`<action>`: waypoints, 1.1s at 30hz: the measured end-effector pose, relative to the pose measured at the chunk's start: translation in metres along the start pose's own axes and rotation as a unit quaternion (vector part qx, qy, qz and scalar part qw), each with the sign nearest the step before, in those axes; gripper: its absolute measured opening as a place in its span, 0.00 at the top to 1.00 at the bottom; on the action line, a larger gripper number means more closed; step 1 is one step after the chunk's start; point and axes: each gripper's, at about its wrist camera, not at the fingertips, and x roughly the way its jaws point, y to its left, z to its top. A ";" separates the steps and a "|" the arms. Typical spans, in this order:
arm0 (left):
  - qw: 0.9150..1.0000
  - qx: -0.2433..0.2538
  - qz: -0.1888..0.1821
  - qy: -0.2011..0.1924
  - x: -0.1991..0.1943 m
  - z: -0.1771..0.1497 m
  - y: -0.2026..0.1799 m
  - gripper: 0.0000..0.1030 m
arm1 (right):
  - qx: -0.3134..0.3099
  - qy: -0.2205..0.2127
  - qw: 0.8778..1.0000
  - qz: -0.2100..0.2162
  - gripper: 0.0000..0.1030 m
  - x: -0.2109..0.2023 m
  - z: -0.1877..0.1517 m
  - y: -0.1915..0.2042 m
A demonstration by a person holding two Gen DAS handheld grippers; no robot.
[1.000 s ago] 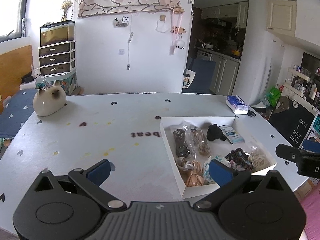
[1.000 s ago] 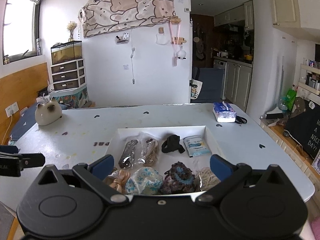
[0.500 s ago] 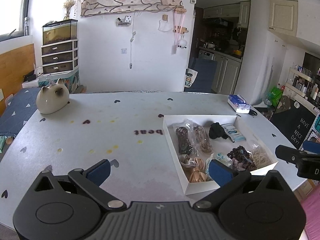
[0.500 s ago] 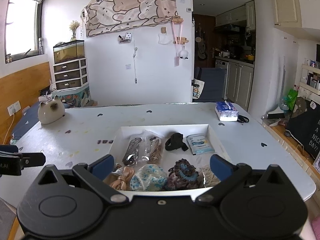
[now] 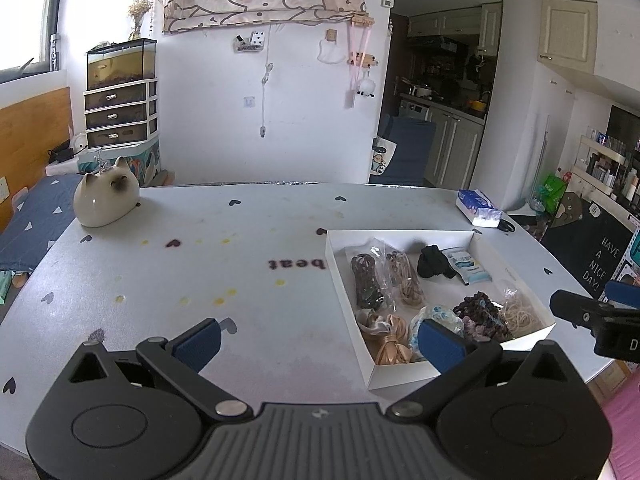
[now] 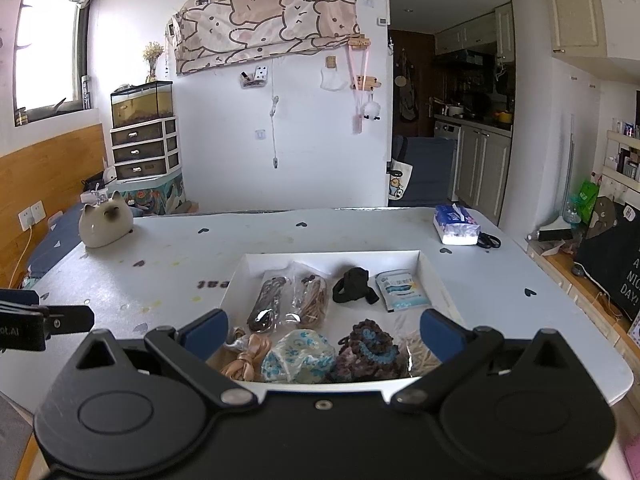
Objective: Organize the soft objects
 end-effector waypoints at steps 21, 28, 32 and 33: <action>1.000 0.000 0.001 0.000 -0.003 -0.002 -0.005 0.00 | -0.001 -0.002 1.000 0.002 0.00 0.000 0.000 -0.005; 1.000 0.000 0.001 0.000 -0.003 -0.001 -0.005 0.00 | -0.001 -0.003 1.000 0.003 0.00 0.000 0.000 -0.006; 1.000 0.000 0.001 0.000 -0.003 -0.001 -0.005 0.00 | -0.001 -0.003 1.000 0.004 0.00 -0.001 0.000 -0.007; 1.000 -0.001 0.001 0.000 -0.003 -0.001 -0.005 0.00 | -0.001 -0.003 1.000 0.004 0.00 -0.001 0.000 -0.007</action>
